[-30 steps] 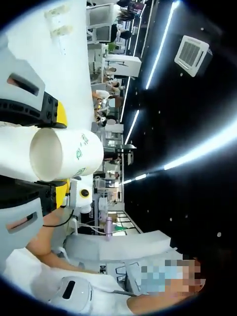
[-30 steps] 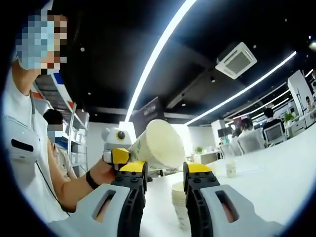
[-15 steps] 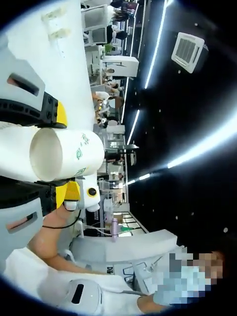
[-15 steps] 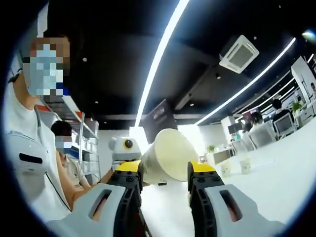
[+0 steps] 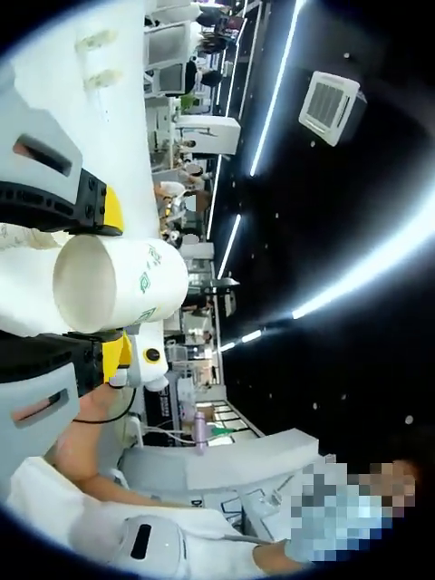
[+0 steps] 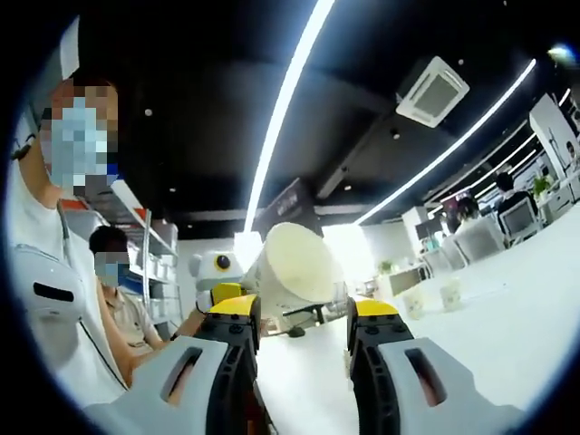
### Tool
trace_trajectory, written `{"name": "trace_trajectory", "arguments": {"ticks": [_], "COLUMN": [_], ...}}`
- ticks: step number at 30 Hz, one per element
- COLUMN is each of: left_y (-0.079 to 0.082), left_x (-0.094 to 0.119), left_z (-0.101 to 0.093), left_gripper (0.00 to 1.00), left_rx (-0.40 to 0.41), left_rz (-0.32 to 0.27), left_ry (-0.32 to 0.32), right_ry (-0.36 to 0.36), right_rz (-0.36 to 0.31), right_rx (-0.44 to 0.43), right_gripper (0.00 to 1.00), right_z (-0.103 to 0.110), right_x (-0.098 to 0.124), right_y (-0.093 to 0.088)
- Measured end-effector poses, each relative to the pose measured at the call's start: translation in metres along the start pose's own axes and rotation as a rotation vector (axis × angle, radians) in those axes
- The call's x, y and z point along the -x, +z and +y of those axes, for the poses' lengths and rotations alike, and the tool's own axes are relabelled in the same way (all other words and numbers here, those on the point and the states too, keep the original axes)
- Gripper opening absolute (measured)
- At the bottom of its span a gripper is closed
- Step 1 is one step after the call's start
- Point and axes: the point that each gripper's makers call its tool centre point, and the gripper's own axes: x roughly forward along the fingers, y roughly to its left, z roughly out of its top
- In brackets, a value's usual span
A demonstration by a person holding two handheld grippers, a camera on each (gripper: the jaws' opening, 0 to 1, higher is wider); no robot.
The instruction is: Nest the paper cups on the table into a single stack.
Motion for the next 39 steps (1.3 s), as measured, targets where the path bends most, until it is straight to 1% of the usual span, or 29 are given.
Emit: {"name": "trace_trajectory", "arguments": {"ticks": [1, 4, 7, 12, 15, 17, 18, 21, 23, 25, 30, 33, 39], "left_y": [0.002, 0.002, 0.000, 0.003, -0.001, -0.002, -0.003, -0.005, -0.007, -0.010, -0.018, -0.021, -0.024], "left_x": [0.002, 0.003, 0.005, 0.009, 0.008, 0.009, 0.009, 0.007, 0.007, 0.006, 0.003, 0.002, -0.002], "left_z": [0.000, -0.001, -0.001, -0.001, -0.006, -0.007, -0.007, -0.010, -0.009, -0.008, -0.007, -0.007, -0.016], "left_gripper": [0.45, 0.45, 0.45, 0.45, 0.45, 0.45, 0.45, 0.45, 0.45, 0.45, 0.44, 0.44, 0.44], "left_rx": [0.008, 0.011, 0.006, 0.009, 0.004, 0.006, 0.005, -0.001, -0.006, -0.012, -0.026, -0.038, -0.045], "left_rz": [-0.010, -0.014, -0.008, -0.023, -0.012, -0.006, -0.003, 0.002, 0.009, 0.020, 0.046, 0.054, 0.062], "left_ry": [-0.004, -0.011, -0.013, -0.016, -0.023, -0.030, -0.031, -0.029, -0.028, -0.025, -0.021, -0.020, -0.052], "right_ry": [-0.016, -0.023, -0.003, 0.015, 0.029, 0.051, 0.072, 0.101, 0.113, 0.128, 0.143, 0.151, 0.161], "right_rz": [0.013, 0.023, 0.019, 0.009, -0.009, -0.023, -0.024, -0.015, -0.011, -0.010, -0.002, -0.017, -0.027], "right_rx": [0.012, 0.014, 0.009, -0.010, -0.030, -0.059, -0.075, -0.090, -0.088, -0.086, -0.082, -0.110, -0.138], "right_gripper": [0.40, 0.40, 0.40, 0.40, 0.40, 0.40, 0.40, 0.40, 0.40, 0.42, 0.48, 0.48, 0.48], "right_z": [-0.003, -0.003, 0.004, 0.008, 0.012, 0.016, 0.020, 0.027, 0.031, 0.035, 0.040, 0.040, 0.042], "right_x": [-0.001, -0.005, -0.010, -0.012, -0.014, -0.014, -0.015, -0.017, -0.020, -0.021, -0.026, -0.028, -0.032], "right_y": [-0.003, -0.005, -0.003, -0.001, 0.003, 0.006, 0.006, 0.005, 0.005, 0.005, 0.005, 0.007, 0.007]}}
